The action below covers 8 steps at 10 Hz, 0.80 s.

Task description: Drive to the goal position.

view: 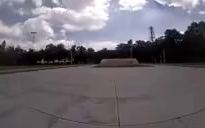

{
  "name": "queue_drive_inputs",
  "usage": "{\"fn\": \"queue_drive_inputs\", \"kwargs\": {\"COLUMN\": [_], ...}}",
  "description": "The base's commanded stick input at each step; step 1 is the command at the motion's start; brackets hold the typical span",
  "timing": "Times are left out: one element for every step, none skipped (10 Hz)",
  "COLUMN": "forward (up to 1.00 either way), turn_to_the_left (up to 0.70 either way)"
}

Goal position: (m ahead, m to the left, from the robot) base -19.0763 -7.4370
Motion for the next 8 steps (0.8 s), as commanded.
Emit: {"fn": "queue_drive_inputs", "kwargs": {"forward": [0.7, 0.7, 0.7, 0.7, 0.7, 0.7, 0.7, 0.7], "turn_to_the_left": [0.02, 0.02, 0.02, 0.02, 0.02, 0.02, 0.02, 0.02]}}
